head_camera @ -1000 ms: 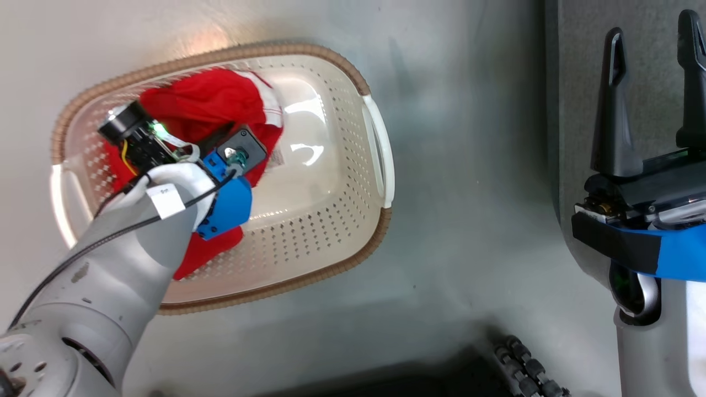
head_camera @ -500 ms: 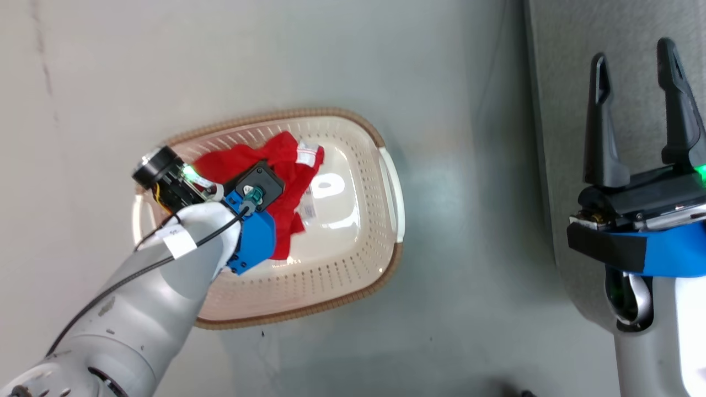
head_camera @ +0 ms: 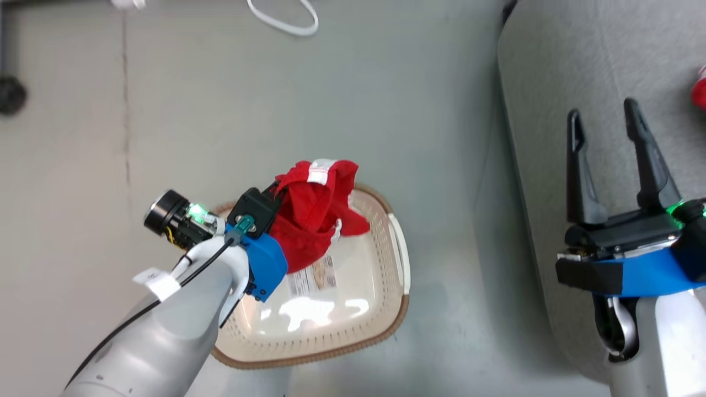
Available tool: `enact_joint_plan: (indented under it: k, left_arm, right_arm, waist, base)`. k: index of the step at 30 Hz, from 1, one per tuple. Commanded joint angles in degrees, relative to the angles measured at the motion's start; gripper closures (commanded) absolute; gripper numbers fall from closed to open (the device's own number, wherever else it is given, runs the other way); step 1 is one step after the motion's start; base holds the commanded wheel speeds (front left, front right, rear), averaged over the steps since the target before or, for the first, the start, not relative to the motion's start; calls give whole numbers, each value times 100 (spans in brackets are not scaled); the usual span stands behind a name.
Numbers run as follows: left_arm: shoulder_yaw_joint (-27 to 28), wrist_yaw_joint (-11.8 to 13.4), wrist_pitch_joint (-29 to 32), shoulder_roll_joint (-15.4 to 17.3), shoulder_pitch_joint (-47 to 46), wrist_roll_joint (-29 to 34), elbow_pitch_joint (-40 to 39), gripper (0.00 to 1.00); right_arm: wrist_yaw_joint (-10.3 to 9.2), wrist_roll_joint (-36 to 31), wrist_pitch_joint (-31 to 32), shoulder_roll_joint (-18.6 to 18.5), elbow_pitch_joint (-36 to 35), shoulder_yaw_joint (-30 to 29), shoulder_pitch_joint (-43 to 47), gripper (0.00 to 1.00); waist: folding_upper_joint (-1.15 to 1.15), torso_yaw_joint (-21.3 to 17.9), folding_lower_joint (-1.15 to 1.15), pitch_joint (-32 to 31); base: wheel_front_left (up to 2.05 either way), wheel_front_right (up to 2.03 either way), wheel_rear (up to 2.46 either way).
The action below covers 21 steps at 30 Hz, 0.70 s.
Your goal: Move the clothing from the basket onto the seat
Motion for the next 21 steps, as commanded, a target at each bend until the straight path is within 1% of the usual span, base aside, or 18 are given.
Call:
enact_joint_plan:
  k: [1, 6, 10, 14, 21]
  left_arm:
    - [120, 61, -27, 59, 143, 1, -154, 100]
    - [584, 181, -28, 164, 475, 90, -787, 100]
    - [1027, 325, -28, 201, 657, 177, -1259, 100]
    - [1342, 367, -28, 193, 775, 334, -1694, 100]
    - [1779, 342, -28, 160, 873, 635, -2520, 100]
  right_arm:
    - [3, 12, -19, -30, 58, 3, 124, 0]
    - [3, 37, -19, -26, 179, 6, 347, 0]
    - [3, 47, -19, -23, 250, 1, 508, 0]
    - [3, 66, -19, -4, 318, 39, 650, 0]
    - [3, 128, -19, 35, 405, 112, 820, 0]
  waist:
    - [0, 53, 1, -485]
    - [0, 84, 1, -955]
    - [0, 128, 1, -1259]
    - [0, 156, 1, -1541]
    - [0, 172, 1, -1937]
  base:
    - [0, 0, 0]
    - [0, 0, 0]
    - [0, 0, 0]
    - [0, 0, 0]
    - [0, 0, 0]
